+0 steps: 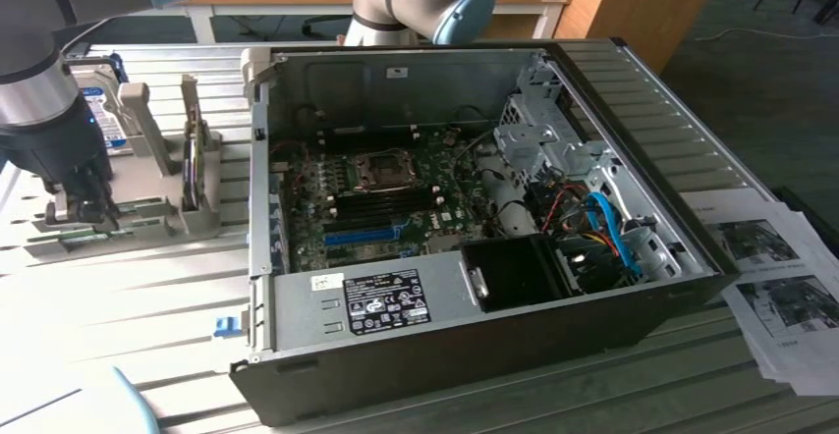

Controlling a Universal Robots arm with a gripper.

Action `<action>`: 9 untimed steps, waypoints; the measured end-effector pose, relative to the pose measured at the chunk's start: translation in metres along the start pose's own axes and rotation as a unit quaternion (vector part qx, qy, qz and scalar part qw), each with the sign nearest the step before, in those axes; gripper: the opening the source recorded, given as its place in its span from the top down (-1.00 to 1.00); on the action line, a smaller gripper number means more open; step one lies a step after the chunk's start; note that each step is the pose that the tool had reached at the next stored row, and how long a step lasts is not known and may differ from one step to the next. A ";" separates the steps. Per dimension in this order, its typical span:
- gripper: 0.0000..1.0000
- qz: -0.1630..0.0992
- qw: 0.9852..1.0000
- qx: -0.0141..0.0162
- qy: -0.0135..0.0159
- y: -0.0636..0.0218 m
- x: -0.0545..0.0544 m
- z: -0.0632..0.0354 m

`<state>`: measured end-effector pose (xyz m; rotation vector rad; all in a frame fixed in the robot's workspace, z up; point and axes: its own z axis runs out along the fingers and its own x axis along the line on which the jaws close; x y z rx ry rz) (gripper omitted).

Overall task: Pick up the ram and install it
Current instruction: 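Pick up the ram and move it above insertion slot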

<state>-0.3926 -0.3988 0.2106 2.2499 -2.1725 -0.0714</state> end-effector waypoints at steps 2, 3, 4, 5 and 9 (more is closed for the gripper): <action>0.55 0.000 1.000 0.000 0.000 -0.0009 0.000 0.0002; 0.55 0.000 1.000 0.000 0.000 -0.0017 0.000 0.0001; 0.55 0.000 1.000 0.000 0.000 -0.0024 0.000 0.0000; 0.55 0.000 1.000 0.000 0.000 -0.0031 0.000 0.0000; 0.55 0.000 1.000 0.000 0.000 -0.0041 0.000 0.0000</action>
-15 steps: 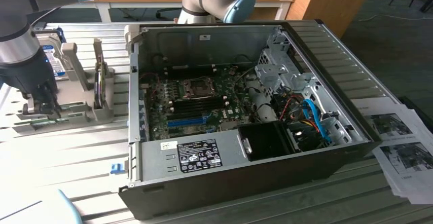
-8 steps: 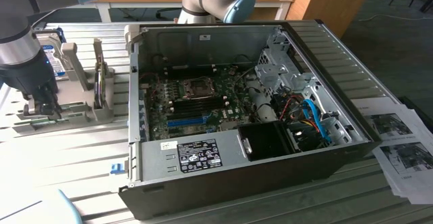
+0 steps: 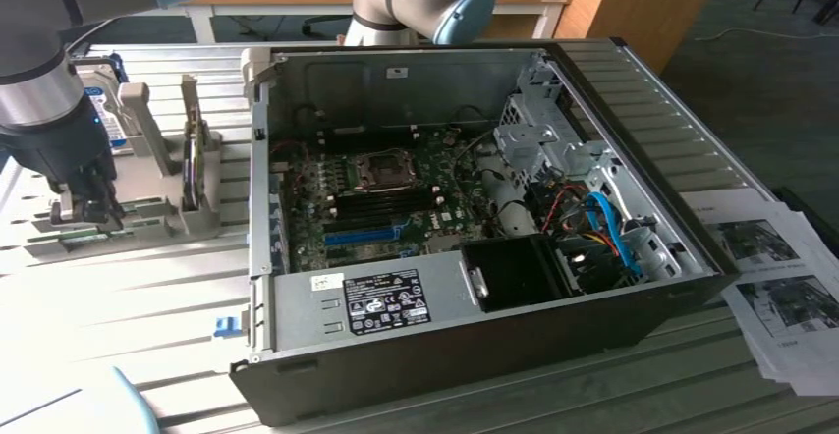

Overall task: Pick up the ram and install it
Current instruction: 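Pick up the ram and move it above insertion slot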

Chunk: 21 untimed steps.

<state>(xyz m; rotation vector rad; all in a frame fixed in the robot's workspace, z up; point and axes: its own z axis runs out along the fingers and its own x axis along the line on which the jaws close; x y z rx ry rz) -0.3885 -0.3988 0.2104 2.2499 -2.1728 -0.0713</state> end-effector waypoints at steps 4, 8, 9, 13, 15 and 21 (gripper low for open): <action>0.55 0.000 1.000 0.000 0.000 -0.0001 0.000 0.0006; 0.55 0.000 1.000 0.000 0.000 -0.0002 0.000 0.0029; 0.55 0.000 1.000 0.000 0.000 -0.0002 0.000 0.0034; 0.55 0.000 1.000 0.000 0.000 -0.0002 0.000 0.0036; 0.55 0.000 1.000 0.000 0.000 -0.0004 0.000 0.0039; 0.55 0.000 1.000 0.000 0.000 -0.0004 -0.001 0.0042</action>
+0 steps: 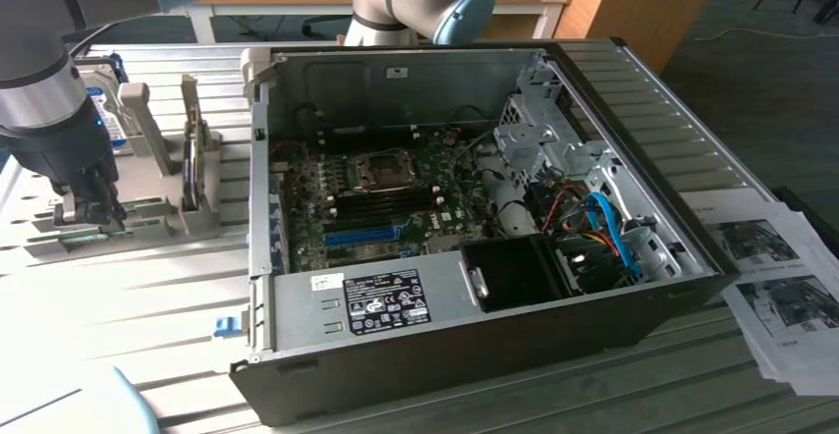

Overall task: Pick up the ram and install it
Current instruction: 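Pick up the ram and move it above insertion slot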

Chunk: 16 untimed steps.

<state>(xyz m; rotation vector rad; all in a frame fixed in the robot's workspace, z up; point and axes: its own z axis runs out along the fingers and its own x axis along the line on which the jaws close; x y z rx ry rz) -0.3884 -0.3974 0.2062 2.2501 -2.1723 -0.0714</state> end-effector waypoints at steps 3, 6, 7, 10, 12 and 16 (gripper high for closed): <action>0.55 0.000 1.000 0.000 0.000 0.0000 0.000 0.0004; 0.55 0.000 1.000 0.000 0.000 0.0000 0.000 0.0019; 0.55 0.000 1.000 0.000 0.000 -0.0001 0.000 0.0025; 0.55 0.000 1.000 0.000 0.000 -0.0001 0.000 0.0043; 0.55 0.000 1.000 0.000 0.000 -0.0001 0.000 0.0043; 0.55 0.000 1.000 0.000 0.000 -0.0002 0.000 0.0045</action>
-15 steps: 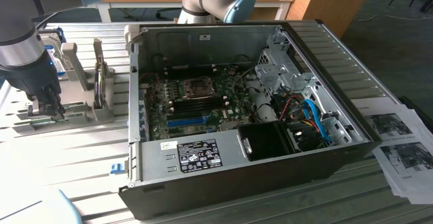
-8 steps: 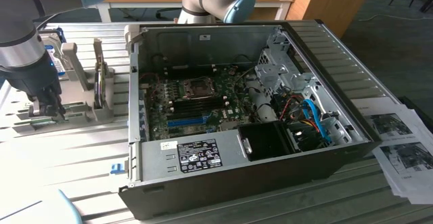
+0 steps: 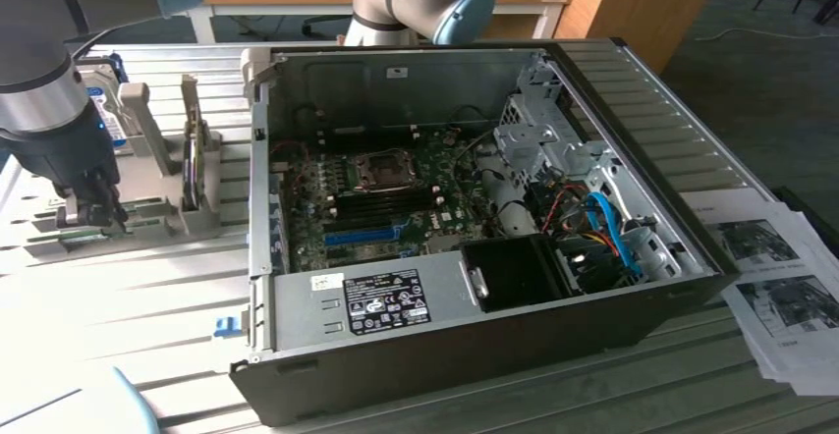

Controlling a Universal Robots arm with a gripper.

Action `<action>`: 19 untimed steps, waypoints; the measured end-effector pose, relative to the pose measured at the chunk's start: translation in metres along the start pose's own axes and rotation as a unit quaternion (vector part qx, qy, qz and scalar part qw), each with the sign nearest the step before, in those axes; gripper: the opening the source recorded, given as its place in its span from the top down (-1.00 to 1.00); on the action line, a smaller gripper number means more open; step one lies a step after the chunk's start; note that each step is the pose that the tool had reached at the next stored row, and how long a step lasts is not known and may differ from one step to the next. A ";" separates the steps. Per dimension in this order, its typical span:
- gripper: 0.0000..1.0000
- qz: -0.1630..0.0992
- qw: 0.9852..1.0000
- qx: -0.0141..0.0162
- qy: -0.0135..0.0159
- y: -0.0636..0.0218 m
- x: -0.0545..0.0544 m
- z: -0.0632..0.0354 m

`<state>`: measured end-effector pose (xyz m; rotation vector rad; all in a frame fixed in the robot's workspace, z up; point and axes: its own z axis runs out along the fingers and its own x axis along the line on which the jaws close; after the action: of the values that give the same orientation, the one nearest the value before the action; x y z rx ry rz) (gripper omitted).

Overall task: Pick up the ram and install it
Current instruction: 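Pick up the ram and move it above insertion slot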

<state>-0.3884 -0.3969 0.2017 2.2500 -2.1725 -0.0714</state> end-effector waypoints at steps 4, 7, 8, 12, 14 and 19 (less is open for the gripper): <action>0.55 0.000 1.000 0.000 0.000 0.0000 0.000 0.0000; 0.55 0.000 1.000 0.000 0.000 0.0000 0.000 0.0002; 0.55 0.000 1.000 0.000 0.000 0.0000 0.000 0.0001; 0.79 0.000 1.000 0.000 0.000 0.0000 0.000 0.0000; 0.79 0.000 1.000 0.000 0.000 0.0000 0.000 0.0000; 0.79 0.000 1.000 0.000 0.000 0.0000 0.000 0.0000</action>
<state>-0.3885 -0.3965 0.2017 2.2500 -2.1725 -0.0714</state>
